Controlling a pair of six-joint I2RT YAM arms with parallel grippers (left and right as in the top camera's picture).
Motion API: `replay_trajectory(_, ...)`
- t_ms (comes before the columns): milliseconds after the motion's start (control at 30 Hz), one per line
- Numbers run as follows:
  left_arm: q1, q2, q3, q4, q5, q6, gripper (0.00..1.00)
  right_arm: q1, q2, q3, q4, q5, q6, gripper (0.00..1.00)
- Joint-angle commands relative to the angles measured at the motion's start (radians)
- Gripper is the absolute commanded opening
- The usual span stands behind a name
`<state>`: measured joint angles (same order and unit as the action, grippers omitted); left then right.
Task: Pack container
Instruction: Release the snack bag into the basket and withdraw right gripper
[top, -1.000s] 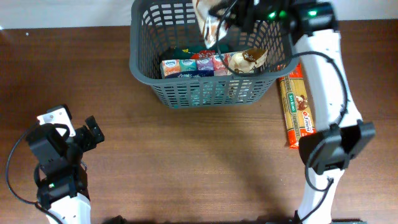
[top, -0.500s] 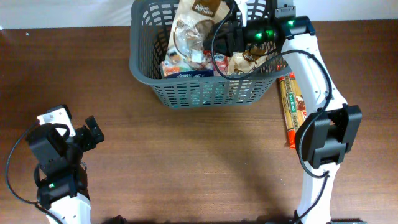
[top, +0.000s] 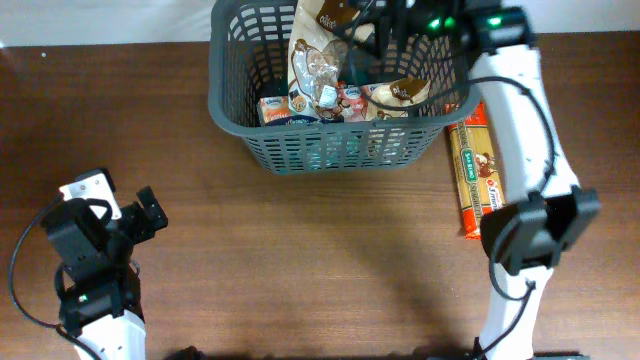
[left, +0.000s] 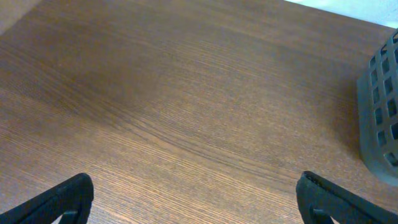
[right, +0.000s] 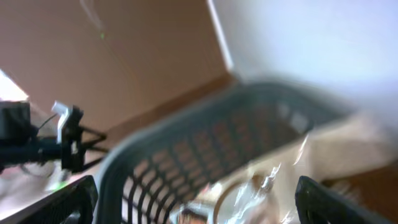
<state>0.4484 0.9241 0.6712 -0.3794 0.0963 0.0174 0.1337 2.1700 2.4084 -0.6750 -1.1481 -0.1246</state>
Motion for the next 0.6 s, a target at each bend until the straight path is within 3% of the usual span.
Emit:
replay_trajectory(0,0.003,0.0,-0.006,0.002,-0.007,-0.006,0.99,-0.05,-0.175,0.14,-0.062,0.271,0.004,0.99)
replay_trajectory(200,0.003,0.0,-0.006,0.002,-0.006,-0.006,0.99,-0.097,-0.281,0.184,-0.406,1.139,-0.06,0.99)
replay_trajectory(333,0.003,0.0,-0.006,0.002,-0.006,-0.006,0.99,-0.16,-0.277,0.183,-0.666,1.444,-0.088,0.99)
replay_trajectory(567,0.003,0.0,-0.006,0.002,0.013,-0.006,0.99,-0.333,-0.233,0.151,-1.024,1.401,0.047,0.99)
